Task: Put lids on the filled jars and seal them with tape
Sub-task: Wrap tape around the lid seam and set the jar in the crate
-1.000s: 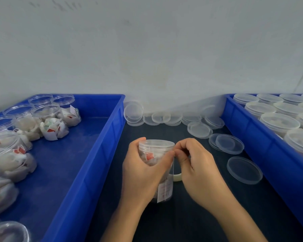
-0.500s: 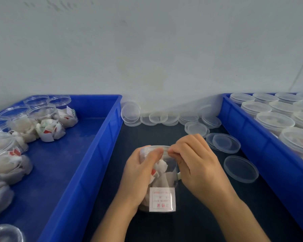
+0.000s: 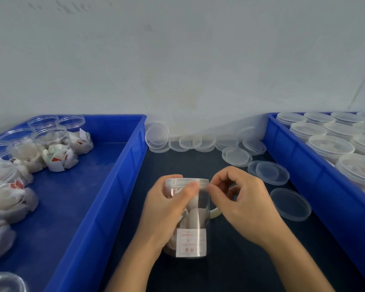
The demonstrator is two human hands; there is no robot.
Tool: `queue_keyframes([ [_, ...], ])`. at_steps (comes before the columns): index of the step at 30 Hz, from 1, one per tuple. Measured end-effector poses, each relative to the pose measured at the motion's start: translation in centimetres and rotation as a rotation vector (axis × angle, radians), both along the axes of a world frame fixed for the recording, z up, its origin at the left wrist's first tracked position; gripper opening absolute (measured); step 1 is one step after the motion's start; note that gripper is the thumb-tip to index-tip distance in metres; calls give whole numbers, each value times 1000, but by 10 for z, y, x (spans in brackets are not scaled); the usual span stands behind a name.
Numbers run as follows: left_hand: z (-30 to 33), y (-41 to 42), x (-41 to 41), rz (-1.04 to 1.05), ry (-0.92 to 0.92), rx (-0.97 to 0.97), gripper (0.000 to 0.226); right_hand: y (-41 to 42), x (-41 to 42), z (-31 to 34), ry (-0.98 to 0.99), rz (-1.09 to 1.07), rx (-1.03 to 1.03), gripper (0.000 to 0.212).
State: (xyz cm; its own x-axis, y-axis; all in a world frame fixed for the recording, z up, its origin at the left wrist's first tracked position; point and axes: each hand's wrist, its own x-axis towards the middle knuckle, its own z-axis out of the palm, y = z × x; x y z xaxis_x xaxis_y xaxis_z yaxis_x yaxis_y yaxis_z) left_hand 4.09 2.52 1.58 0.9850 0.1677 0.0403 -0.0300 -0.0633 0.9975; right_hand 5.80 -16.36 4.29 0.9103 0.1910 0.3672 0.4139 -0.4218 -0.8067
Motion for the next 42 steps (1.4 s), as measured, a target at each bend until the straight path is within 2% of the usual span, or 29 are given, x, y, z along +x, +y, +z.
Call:
queue_keyframes([
  [2,1,2,0,-5,10,-23,75,-2,2,0,41,-16,44,15],
  [4,2,1,-1,-9,2,-24,76,-1,0,0,86,35,160,2],
  [6,3,-2,-2,-4,-19,-32,75,5,-3,-1,137,111,201,21],
  [7,3,-3,-3,-3,-26,-48,74,9,-4,-3,155,137,184,23],
  [11,3,-3,-4,-8,-24,-86,72,18,-4,-5,154,143,179,19],
  [16,2,-3,-5,-36,-39,-88,80,15,-3,-3,222,172,275,14],
  [21,1,-2,-2,-16,-37,-36,80,11,-3,-4,236,185,302,20],
  [24,0,-4,0,-3,-28,-12,74,11,-3,-3,209,173,286,28],
  [28,-2,-2,1,21,-54,28,50,13,-4,-4,178,174,300,29],
  [30,0,-2,0,19,-62,24,56,14,-5,-5,165,178,290,21],
  [32,3,-2,-1,-10,-57,17,71,16,-5,-5,148,161,267,12],
  [35,3,-1,-2,-72,-41,-35,84,16,-5,-5,127,136,251,15],
  [42,0,0,-2,-93,-59,-37,79,17,-4,-6,156,126,265,5],
])
